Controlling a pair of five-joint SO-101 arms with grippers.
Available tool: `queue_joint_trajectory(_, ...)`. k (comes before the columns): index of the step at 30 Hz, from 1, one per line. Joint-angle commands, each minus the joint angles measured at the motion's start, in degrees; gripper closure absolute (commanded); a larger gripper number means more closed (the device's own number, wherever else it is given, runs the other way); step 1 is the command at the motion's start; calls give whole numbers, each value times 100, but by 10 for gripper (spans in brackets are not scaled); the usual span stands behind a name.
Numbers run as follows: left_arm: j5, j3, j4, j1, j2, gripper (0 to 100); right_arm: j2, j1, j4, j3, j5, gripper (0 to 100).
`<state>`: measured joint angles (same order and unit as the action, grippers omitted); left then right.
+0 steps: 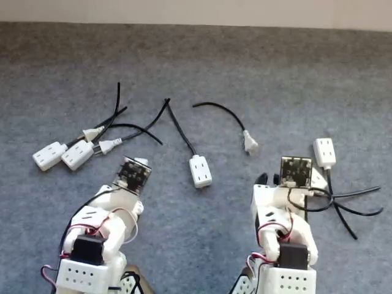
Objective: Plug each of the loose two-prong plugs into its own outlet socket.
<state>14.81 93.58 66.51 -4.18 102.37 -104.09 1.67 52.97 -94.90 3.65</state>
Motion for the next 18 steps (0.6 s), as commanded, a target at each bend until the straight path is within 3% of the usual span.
queue_joint_trajectory(1, 88, -101, 211, -549, 13, 841, -48, 31, -198, -655, 53, 844)
queue_joint_trajectory(4, 97, -110, 176, -585, 13, 774, -48, 13, -198, -655, 53, 836)
queue_joint_trajectory(12, 88, -998, 167, -585, 13, 769, -48, -207, -189, -699, 378, 836)
queue_joint_trajectory(15, 26, -1095, -167, -514, -48, 769, -48, -215, -180, -699, 378, 836)
queue_joint_trajectory(18, -492, -699, -695, -198, -57, 769, -48, -215, -180, -708, 378, 836)
